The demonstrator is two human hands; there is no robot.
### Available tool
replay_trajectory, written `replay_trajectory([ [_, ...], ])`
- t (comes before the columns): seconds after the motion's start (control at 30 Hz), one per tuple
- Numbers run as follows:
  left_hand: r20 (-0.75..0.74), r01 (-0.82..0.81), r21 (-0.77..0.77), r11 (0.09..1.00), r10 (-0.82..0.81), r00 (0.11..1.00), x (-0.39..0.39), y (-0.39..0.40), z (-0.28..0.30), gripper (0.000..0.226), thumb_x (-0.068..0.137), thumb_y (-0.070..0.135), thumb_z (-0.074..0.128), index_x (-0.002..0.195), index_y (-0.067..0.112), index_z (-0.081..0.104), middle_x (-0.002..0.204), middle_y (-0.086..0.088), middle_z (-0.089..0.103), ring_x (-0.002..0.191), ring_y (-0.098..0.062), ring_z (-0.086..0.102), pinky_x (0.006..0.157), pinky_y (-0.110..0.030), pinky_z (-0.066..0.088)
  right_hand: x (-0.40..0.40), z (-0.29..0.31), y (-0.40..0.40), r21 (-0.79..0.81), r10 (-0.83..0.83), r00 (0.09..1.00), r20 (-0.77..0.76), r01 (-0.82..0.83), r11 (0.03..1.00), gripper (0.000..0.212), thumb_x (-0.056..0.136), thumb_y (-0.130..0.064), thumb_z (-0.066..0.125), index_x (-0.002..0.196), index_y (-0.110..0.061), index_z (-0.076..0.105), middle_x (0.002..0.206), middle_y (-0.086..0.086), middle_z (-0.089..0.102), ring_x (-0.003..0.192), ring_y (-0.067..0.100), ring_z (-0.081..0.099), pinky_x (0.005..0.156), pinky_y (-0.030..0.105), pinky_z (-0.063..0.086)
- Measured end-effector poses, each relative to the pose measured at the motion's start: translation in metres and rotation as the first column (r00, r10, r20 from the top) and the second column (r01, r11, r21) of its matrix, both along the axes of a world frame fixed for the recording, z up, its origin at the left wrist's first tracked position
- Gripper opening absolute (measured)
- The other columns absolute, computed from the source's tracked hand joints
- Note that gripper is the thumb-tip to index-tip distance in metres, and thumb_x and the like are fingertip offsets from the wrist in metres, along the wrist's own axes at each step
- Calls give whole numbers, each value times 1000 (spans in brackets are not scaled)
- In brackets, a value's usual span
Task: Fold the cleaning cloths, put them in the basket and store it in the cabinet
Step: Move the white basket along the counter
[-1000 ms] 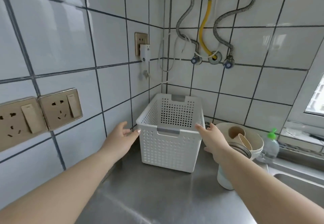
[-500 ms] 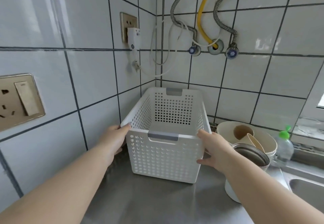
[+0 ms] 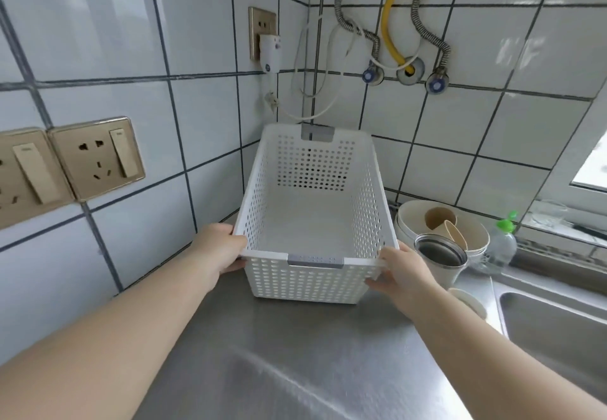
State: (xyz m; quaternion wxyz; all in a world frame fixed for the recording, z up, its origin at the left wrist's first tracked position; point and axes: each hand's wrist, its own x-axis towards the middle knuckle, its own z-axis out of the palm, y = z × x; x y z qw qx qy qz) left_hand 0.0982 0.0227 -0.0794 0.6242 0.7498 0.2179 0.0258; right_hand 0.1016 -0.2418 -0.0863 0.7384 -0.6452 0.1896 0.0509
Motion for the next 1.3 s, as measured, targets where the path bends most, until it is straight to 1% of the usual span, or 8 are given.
replay_trajectory([
  [0.1,-31,-17,8,1000,18,999,-35,7,8,21,83,-6,49,84,7,65,102,-17,67,84,-29,69,51,-27,57,-29,16,3,-4,34,999,-25,-34,999,33,89,2,35,90,-20,60,82,3,57,78,24,54,87,50,50],
  [0.23,-54,-10,9,1000,11,998,-92,16,28,26,85,-6,50,103,5,65,101,-14,68,81,-25,68,48,-24,55,-71,37,11,0,93,995,-25,-93,996,49,84,4,34,109,-28,62,91,2,62,81,25,56,72,45,52],
  [0.33,-56,-19,13,1000,20,998,-133,22,45,24,85,-4,49,99,6,66,101,-13,68,83,-26,68,50,-24,56,-106,53,18,-23,131,991,-19,-132,991,49,85,4,33,102,-31,62,92,3,63,79,23,57,78,50,53],
  [0.57,-32,-56,111,992,60,998,-283,45,87,21,86,0,54,95,12,68,99,-10,70,90,-27,68,74,-35,59,-219,92,42,-9,247,969,-8,-247,969,52,82,7,32,97,-27,68,80,4,65,67,23,58,65,43,53],
  [0.7,-25,-87,136,987,91,996,-375,58,98,21,84,2,55,76,18,65,100,-13,69,87,-27,66,88,-41,51,-301,107,54,-32,285,958,16,-284,958,54,80,6,35,98,-32,69,82,4,67,72,25,60,71,53,55],
  [0.83,-6,-83,169,982,85,996,-467,62,102,23,82,3,53,91,16,71,94,-9,71,76,-25,62,73,-32,50,-392,119,59,-48,307,951,30,-306,951,54,80,5,34,98,-34,68,84,3,65,70,22,58,75,56,54],
  [0.97,-1,-64,178,982,65,998,-573,63,110,21,82,2,50,79,18,63,75,-3,61,61,-19,51,51,-20,36,-491,129,67,-46,349,937,16,-348,936,55,78,7,33,92,-32,68,83,5,60,70,22,53,78,63,50],
  [1.3,-35,-232,184,955,242,970,-794,91,82,28,84,4,49,101,12,70,95,-3,69,66,-12,55,53,-18,40,-646,103,127,-82,525,851,-19,-525,847,55,78,3,35,112,-31,63,91,3,64,70,19,56,76,58,53],
])
